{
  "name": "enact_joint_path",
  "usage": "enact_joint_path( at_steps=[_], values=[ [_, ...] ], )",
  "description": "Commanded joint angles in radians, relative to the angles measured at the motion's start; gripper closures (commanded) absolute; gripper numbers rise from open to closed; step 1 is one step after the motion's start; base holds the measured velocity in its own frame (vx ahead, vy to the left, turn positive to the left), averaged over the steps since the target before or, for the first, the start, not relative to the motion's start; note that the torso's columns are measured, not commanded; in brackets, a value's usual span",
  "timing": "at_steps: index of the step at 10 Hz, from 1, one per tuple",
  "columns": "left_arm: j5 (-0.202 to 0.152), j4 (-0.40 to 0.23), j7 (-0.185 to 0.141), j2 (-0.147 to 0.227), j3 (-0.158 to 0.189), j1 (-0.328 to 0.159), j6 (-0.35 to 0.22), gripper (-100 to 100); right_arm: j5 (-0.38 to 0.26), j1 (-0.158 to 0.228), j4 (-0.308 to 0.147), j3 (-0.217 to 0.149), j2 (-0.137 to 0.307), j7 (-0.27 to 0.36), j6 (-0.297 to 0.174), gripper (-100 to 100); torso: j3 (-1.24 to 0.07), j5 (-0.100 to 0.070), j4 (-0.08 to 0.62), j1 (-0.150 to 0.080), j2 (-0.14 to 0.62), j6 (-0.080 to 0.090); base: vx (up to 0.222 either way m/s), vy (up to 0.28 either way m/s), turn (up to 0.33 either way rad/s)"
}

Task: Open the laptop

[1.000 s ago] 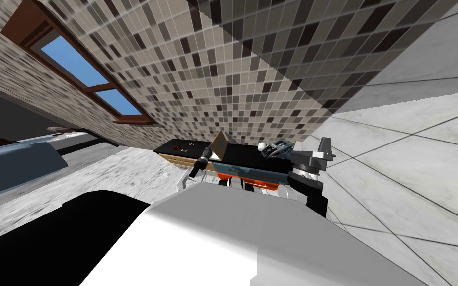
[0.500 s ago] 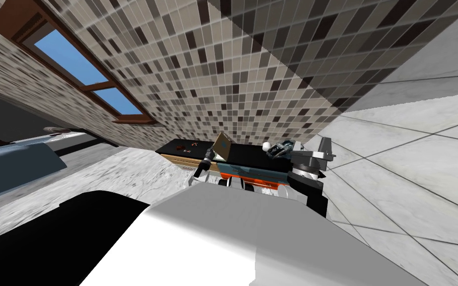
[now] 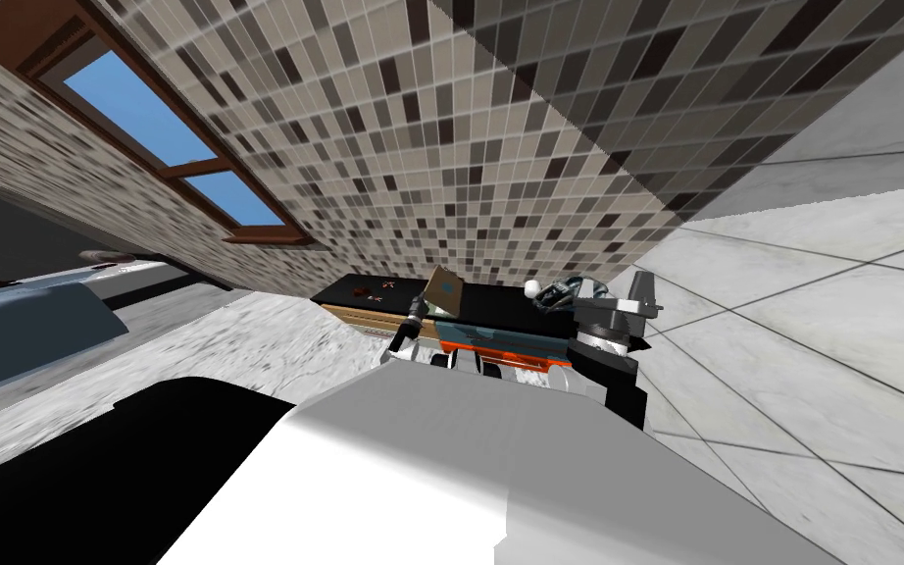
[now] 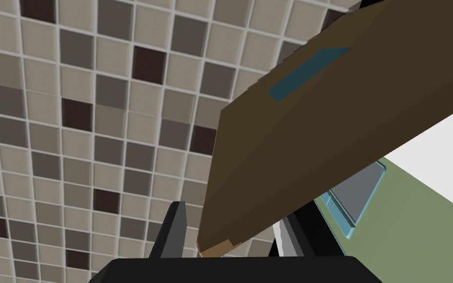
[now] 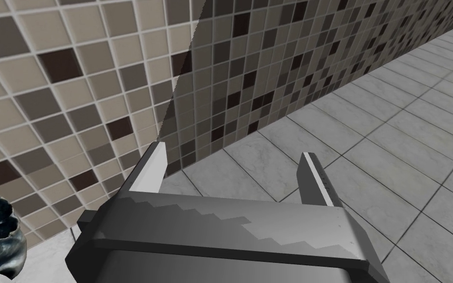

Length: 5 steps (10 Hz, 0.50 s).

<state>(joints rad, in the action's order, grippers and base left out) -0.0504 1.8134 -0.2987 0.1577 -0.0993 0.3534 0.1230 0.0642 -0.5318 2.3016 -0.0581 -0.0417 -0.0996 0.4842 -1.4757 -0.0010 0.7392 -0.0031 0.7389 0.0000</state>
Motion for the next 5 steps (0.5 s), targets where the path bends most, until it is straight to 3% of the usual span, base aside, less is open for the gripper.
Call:
enact_joint_path(
  at_steps=[1,2,5],
  values=[
    [-0.031,-0.069,-0.028,-0.026,-0.012,-0.015,0.059,100,0.000,0.000,0.000,0.000,0.000,0.000,0.000,0,0.000,0.000,0.000,0.000,-0.001,0.000,-0.007,0.080,-0.037],
    [-0.023,-0.019,-0.022,-0.012,-0.007,0.000,0.016,-100,0.000,0.000,0.000,0.000,0.000,0.000,0.000,0,0.000,0.001,0.000,0.003,0.000,0.000,0.004,0.036,-0.006],
    [-0.026,0.062,-0.035,0.005,-0.005,0.030,-0.037,-100,0.000,0.000,0.000,0.000,0.000,0.000,0.000,0,0.000,-0.001,0.001,-0.001,0.000,0.000,0.024,-0.023,0.014]
  ],
)
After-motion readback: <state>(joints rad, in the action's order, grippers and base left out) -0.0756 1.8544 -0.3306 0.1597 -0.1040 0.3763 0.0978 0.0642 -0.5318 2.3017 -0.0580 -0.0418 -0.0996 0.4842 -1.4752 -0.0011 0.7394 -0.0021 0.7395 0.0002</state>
